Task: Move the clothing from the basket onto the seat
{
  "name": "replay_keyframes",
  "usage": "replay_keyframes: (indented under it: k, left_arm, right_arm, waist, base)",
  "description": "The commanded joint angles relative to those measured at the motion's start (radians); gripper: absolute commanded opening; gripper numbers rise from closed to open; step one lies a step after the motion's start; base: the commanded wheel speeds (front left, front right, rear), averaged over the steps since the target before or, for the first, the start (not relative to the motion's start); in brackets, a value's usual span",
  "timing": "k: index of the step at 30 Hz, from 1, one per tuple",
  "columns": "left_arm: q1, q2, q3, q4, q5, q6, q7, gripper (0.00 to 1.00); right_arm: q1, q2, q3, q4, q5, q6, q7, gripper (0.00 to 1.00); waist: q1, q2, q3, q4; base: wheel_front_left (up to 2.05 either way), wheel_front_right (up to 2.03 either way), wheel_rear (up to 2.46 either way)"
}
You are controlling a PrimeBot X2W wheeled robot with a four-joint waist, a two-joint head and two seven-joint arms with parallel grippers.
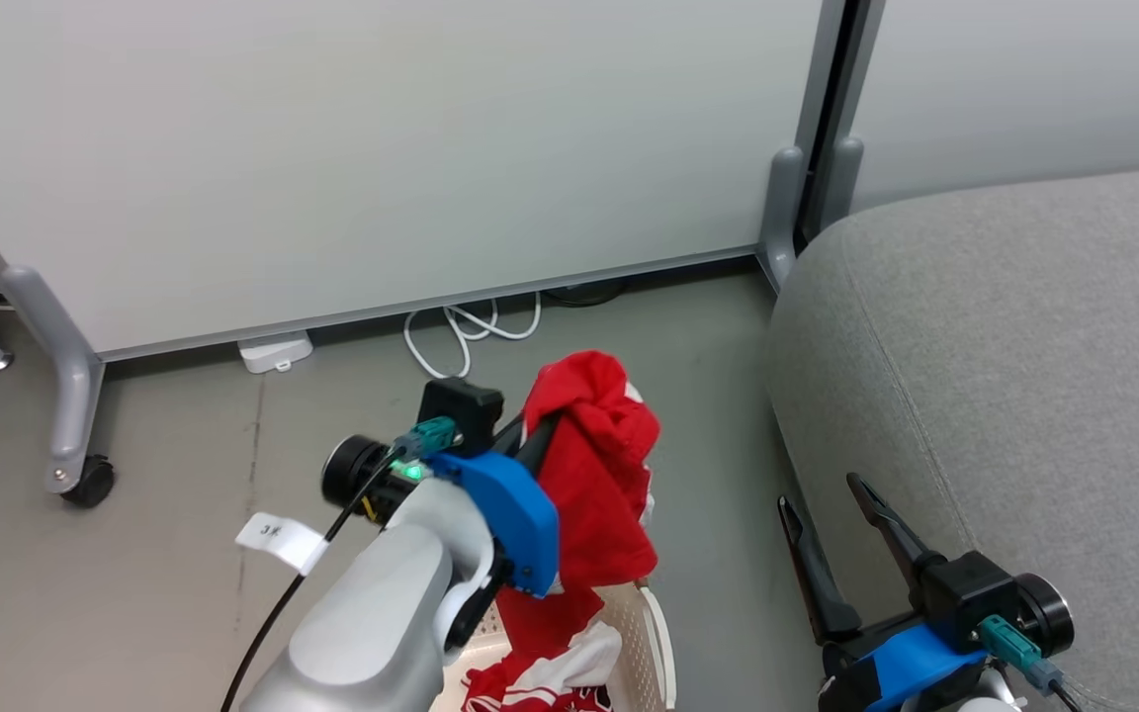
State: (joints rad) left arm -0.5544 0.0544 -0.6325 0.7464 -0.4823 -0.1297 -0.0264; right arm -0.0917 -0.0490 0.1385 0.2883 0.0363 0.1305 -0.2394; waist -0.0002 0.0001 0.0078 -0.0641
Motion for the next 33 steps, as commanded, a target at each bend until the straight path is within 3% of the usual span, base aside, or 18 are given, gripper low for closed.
replay_keyframes:
  k: [1, 13, 33]
  left_arm:
    - [-0.025, 0.003, -0.012, -0.023, 0.002, -0.001, 0.006, 0.0]
    - [-0.114, -0.001, -0.082, -0.178, -0.047, -0.001, 0.054, 0.0]
    - [-0.131, -0.003, -0.111, -0.161, -0.072, 0.033, 0.035, 0.0]
  right_arm:
    - [0.014, -0.003, 0.003, -0.008, -0.003, 0.0, 0.001, 1.0]
    - [0.024, -0.003, 0.013, -0.036, -0.008, 0.0, 0.023, 1.0]
    - [-0.033, -0.002, 0.069, -0.079, -0.023, 0.0, 0.053, 1.0]
  waist:
    - [0.0002, -0.0001, -0.012, 0.013]
    - [0.0002, -0.0001, -0.025, 0.015]
    - [0.0002, -0.0001, -0.003, -0.021]
  base:
    - [0.0, 0.0, 0.0]
    - [0.0, 0.0, 0.0]
    - [0.0, 0.0, 0.0]
